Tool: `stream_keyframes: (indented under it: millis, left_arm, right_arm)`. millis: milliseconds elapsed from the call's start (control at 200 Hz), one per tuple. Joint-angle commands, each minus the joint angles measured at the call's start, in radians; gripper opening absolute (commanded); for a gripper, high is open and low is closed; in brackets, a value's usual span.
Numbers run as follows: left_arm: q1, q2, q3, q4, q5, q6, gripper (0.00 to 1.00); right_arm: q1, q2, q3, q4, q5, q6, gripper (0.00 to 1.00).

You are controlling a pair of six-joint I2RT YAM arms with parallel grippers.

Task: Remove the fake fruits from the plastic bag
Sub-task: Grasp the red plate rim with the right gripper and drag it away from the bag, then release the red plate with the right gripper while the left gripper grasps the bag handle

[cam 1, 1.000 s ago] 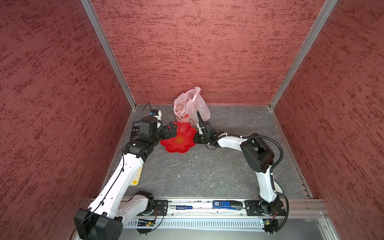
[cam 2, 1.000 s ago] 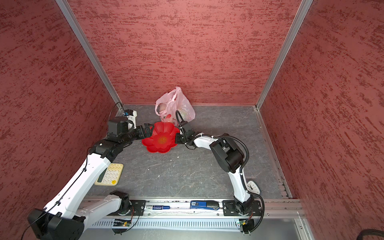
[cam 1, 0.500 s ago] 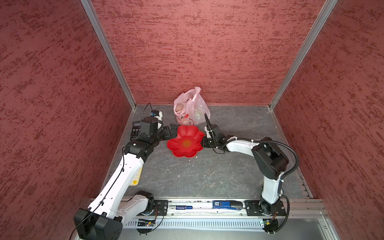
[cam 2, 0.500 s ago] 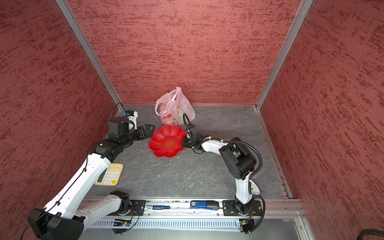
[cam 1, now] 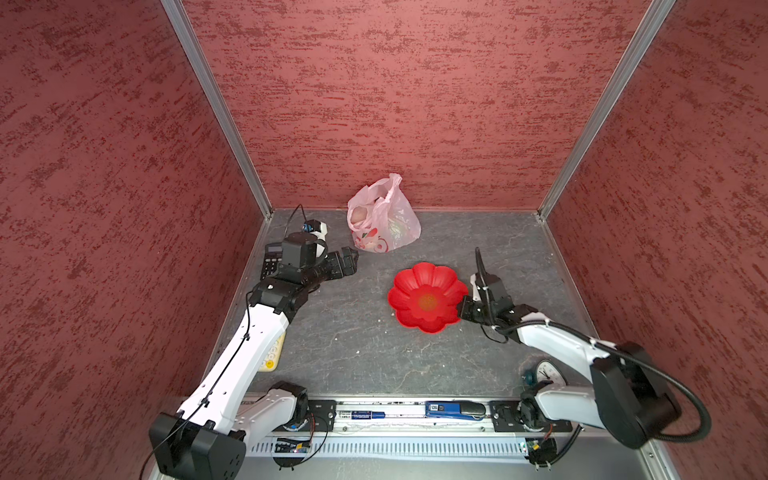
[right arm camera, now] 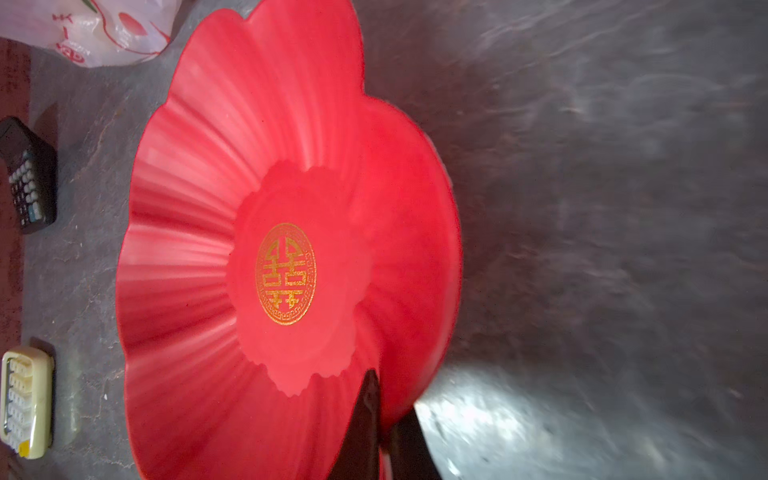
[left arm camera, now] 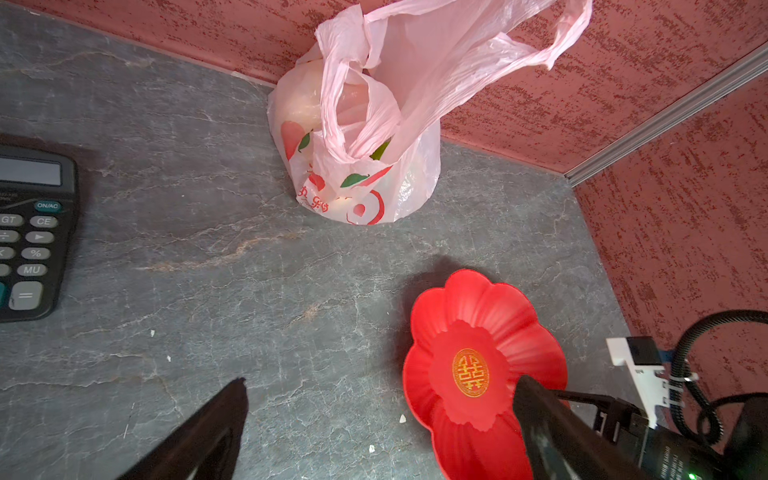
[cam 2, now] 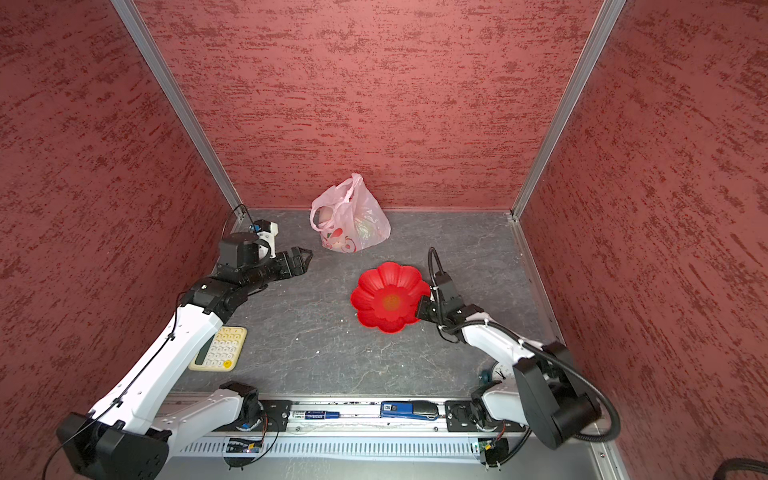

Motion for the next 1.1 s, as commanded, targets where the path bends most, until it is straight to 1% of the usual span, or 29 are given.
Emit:
stream_keyframes:
  millis: [0, 165, 341, 406, 506, 621, 952, 1097]
  left_arm:
    - [-0.001, 0.013, 0.02, 0.005, 0.01, -0.014, 1.0]
    - [0.001, 0.036, 0.03, 0.006, 0.028, -0.021, 1.0]
    - [0.003, 0.061, 0.058, -0.008, 0.04, -0.022, 1.0]
    - [0.003, 0.069, 0.068, -0.013, 0.039, -0.021, 1.0]
    - [0.002, 0.086, 0.086, -0.025, 0.032, -0.019, 1.0]
    - [0.005, 0.111, 0.108, -0.036, 0.024, -0.02, 1.0]
    - [0.023, 0.175, 0.18, -0.038, 0.028, -0.033, 1.0]
    - [0.034, 0.227, 0.229, -0.037, 0.034, -0.035, 1.0]
  right_arm:
    - [-0.043, -0.122, -0.061, -0.08, 0.055, 0.029, 0.0]
    - [-0.126, -0.299, -0.147, -0.155, 0.063, 0.044, 0.0]
    - [-0.159, -0.406, -0.165, -0.265, 0.094, 0.047, 0.0]
    - [-0.169, -0.447, -0.187, -0.267, 0.085, 0.059, 0.0]
    - [-0.178, -0.473, -0.198, -0.275, 0.087, 0.068, 0.02]
    - [-0.183, -0.458, -0.193, -0.275, 0.09, 0.068, 0.05]
    - [-0.187, -0.484, -0.187, -0.294, 0.127, 0.08, 0.24]
    - [-0.189, -0.489, -0.18, -0.303, 0.138, 0.082, 0.36]
